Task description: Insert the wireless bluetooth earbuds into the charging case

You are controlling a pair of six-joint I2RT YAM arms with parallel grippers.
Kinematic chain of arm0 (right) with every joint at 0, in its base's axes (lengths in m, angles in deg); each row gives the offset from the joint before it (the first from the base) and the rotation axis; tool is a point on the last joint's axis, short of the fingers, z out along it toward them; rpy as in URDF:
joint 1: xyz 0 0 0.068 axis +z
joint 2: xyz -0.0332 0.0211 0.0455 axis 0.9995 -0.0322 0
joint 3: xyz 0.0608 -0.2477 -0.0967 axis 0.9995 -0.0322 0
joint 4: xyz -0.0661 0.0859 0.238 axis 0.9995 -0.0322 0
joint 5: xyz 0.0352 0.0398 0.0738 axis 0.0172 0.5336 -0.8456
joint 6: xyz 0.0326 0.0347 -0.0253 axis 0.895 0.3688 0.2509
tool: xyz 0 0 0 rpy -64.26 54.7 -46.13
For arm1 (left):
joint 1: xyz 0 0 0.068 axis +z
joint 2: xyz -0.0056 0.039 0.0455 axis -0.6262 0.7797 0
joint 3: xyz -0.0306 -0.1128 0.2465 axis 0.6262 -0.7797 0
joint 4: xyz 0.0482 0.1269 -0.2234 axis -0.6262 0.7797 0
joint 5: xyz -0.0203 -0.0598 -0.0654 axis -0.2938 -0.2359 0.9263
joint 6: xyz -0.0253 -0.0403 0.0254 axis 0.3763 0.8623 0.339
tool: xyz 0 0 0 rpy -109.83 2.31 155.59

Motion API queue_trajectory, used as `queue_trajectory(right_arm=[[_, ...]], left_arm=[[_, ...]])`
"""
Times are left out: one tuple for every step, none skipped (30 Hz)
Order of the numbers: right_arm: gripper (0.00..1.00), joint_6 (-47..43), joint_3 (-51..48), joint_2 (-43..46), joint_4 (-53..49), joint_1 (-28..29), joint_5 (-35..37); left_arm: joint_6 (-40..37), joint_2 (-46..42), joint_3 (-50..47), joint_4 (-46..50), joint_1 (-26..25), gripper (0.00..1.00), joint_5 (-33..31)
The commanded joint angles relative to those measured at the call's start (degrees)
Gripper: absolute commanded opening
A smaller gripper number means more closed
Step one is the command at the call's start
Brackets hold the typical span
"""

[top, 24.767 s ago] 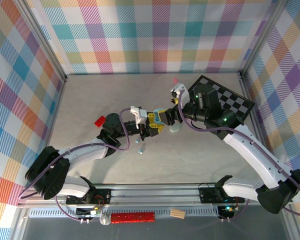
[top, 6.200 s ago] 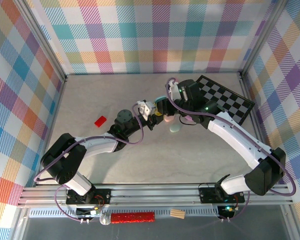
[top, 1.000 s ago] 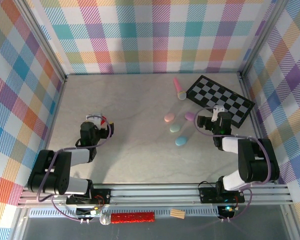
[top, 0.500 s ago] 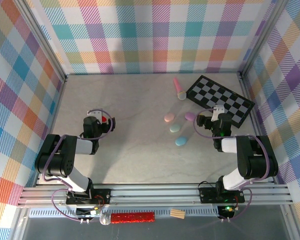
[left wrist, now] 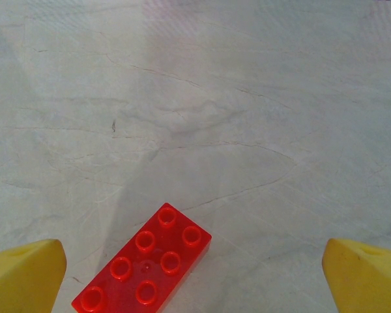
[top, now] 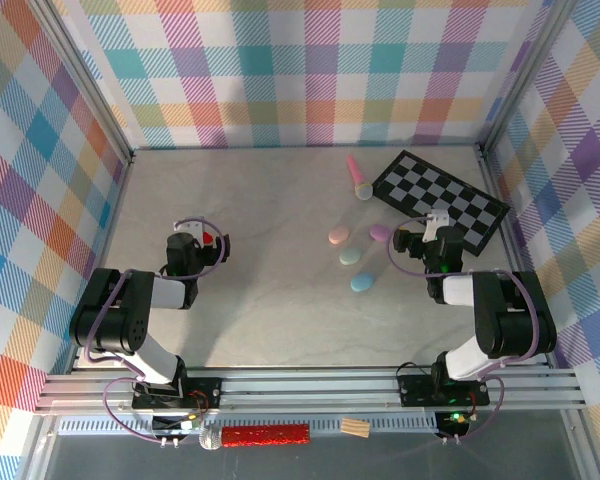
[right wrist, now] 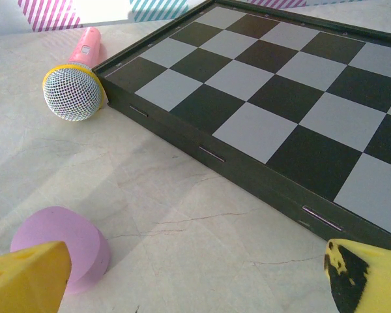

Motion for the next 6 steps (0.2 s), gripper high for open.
queue_trajectory(right_arm=[[0.99, -1.14, -0.25, -0.28, 2.24, -0.32, -1.16], [0.99, -1.14, -0.25, -0.27, 2.29, -0.29, -1.16], [0.99, -1.15, -0.26, -0.28, 2.29, -0.35, -1.16], [0.99, -1.18, -0.26, -0.19, 2.3, -0.3, -1.16], [0.99, -1.14, -0.26, -0.18, 2.29, -0.27, -1.12], [0.99, -1.15, -0.26, -0.21, 2.29, -0.35, -1.16]], left_arm=[[0.46, -0.17, 0.91, -0.44, 0.6, 1.0, -0.38], [0.46, -0.17, 0.89, -0.53, 0.54, 1.0, -0.37], [0.45, -0.21, 0.96, -0.51, 0.6, 1.0, -0.34], [0.46, -0.2, 0.95, -0.54, 0.6, 1.0, -0.38], [0.53, -0.25, 0.82, -0.63, 0.6, 1.0, -0.33], [0.55, -0.29, 0.8, -0.63, 0.6, 1.0, -0.36]])
